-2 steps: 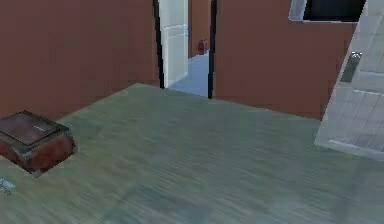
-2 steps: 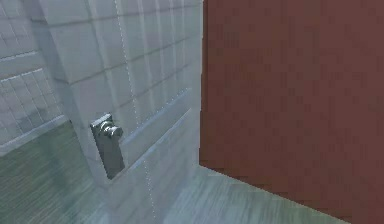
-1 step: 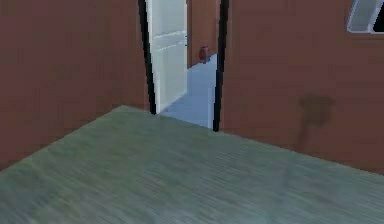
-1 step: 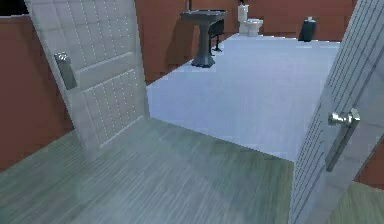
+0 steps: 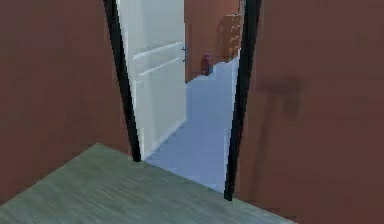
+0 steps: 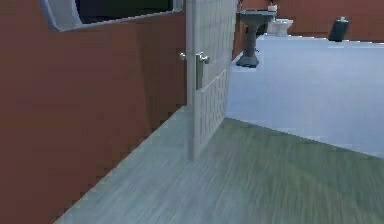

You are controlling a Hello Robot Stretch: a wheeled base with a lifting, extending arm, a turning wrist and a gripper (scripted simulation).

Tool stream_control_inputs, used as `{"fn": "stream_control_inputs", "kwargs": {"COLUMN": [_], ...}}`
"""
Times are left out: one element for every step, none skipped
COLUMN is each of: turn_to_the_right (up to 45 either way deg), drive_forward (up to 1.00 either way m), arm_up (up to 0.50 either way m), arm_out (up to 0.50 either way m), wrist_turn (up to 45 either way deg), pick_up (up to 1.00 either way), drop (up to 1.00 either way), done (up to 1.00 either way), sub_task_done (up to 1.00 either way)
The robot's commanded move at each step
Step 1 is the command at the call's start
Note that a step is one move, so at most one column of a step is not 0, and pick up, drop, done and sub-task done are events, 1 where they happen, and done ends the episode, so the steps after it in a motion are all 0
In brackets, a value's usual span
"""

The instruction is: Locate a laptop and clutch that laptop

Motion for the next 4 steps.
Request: {"fn": "stream_control_inputs", "kwargs": {"turn_to_the_right": [0.0,6.0,0.0,45.0], "drive_forward": [0.90,0.00,0.70,0.00], "arm_up": [0.00,0.00,0.00,0.00], "arm_out": [0.00,0.00,0.00,0.00], "wrist_turn": [0.0,0.0,0.0,0.0], "pick_up": [0.00,0.00,0.00,0.00], "drop": [0.00,0.00,0.00,0.00], "done": [0.00,0.00,0.00,0.00], "sub_task_done": [0.00,0.00,0.00,0.00]}}
